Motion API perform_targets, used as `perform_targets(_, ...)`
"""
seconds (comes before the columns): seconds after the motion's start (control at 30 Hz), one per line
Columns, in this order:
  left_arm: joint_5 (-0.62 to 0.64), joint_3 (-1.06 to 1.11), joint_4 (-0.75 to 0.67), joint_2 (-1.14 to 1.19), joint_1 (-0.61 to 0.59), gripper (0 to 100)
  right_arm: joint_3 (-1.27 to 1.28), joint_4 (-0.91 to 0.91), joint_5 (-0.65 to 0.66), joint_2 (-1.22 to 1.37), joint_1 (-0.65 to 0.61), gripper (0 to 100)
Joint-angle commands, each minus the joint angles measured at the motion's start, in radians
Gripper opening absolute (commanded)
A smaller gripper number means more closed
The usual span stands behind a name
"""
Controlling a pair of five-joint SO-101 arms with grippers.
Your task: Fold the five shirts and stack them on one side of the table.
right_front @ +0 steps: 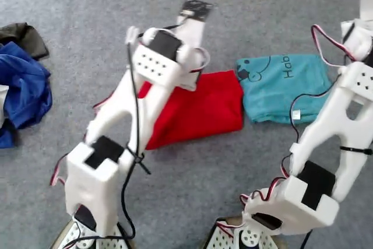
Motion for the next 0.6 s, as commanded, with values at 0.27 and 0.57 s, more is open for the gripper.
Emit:
perform_targets(0.27, 0.044, -0.394, -0.072, 0.295, 0.17, 3, -0.044, 0.002, -0.041, -0.13, 0.069, 1.8)
perform_targets(0.57, 0.118, -0.475, -0.077, 0.365, 0.18, 3, -0.042, 0.002, -0.041, -0.13, 0.064, 1.8)
